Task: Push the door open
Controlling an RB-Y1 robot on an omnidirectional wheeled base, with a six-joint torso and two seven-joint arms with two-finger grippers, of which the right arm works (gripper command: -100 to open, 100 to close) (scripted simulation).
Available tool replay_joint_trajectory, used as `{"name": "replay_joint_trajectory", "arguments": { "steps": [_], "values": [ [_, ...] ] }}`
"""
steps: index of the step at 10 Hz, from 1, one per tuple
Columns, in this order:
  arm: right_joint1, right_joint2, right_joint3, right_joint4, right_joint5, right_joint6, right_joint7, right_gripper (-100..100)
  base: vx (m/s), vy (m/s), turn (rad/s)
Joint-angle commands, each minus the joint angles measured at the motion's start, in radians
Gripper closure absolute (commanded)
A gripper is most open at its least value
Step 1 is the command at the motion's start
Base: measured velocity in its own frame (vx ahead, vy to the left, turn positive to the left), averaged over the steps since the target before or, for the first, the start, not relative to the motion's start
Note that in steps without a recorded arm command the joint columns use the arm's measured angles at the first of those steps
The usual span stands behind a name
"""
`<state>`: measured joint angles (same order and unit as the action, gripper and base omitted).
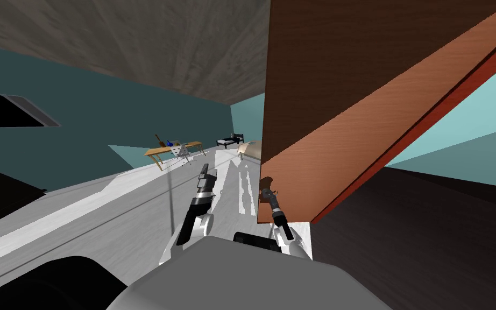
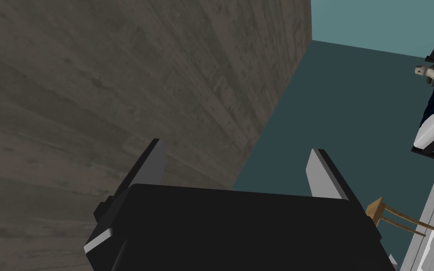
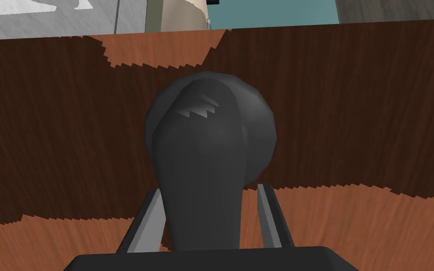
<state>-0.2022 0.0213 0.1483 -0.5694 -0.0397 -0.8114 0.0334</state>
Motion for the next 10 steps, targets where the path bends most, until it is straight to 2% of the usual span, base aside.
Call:
{"name": "replay_joint_trajectory", "arguments": {
  "steps": [1,5,6,8,10],
  "values": [
    [0.001,-0.001,0.0,-0.001,0.0,0.001,0.0,100,-0.02,-0.017,0.009],
    [0.001,-0.001,0.0,-0.001,0.0,0.001,0.0,100,-0.009,-0.005,0.003],
    [0.002,-0.027,-0.016,0.0,-0.01,0.003,0.006,100,0.098,0.082,-0.039],
    [0.002,-0.042,-0.033,0.0,-0.019,0.003,0.011,100,0.149,0.123,-0.061],
    [0.002,-0.042,-0.033,0.0,-0.019,0.003,0.011,100,0.079,0.054,-0.017]
  ]
}}
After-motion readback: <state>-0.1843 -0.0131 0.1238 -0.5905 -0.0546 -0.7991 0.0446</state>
